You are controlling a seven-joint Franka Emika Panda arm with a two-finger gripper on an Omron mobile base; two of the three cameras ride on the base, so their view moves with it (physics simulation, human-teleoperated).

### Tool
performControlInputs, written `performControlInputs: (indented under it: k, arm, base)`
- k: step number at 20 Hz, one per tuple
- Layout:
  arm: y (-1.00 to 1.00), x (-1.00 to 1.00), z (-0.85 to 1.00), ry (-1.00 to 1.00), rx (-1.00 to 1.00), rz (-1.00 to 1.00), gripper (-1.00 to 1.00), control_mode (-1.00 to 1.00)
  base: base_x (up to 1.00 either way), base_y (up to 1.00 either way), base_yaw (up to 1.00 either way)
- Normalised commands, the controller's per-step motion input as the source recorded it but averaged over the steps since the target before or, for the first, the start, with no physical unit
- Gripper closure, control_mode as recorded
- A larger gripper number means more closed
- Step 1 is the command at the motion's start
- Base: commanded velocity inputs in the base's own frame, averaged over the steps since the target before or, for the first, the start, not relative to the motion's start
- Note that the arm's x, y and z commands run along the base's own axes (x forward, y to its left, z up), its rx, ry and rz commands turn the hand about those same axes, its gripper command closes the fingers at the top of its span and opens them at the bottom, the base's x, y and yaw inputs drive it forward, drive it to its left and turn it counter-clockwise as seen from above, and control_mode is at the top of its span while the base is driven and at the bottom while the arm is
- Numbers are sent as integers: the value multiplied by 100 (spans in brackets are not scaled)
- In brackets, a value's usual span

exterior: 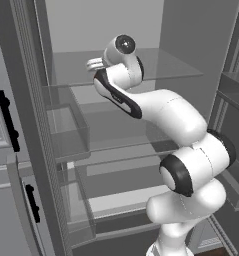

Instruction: Place one lemon wedge and one chicken drumstick in each tupperware on the nearby counter, to pack two identical lunches.

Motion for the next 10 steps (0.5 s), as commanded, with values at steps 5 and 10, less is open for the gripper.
performControlInputs:
  k: [5, 10]
  arm:
    - [8, 52, -5, 17, -7, 0, -100, -100]
    - [5, 21, -1, 2, -2, 0, -100, -100]
  base:
    - [0, 0, 0]
    - [0, 0, 0]
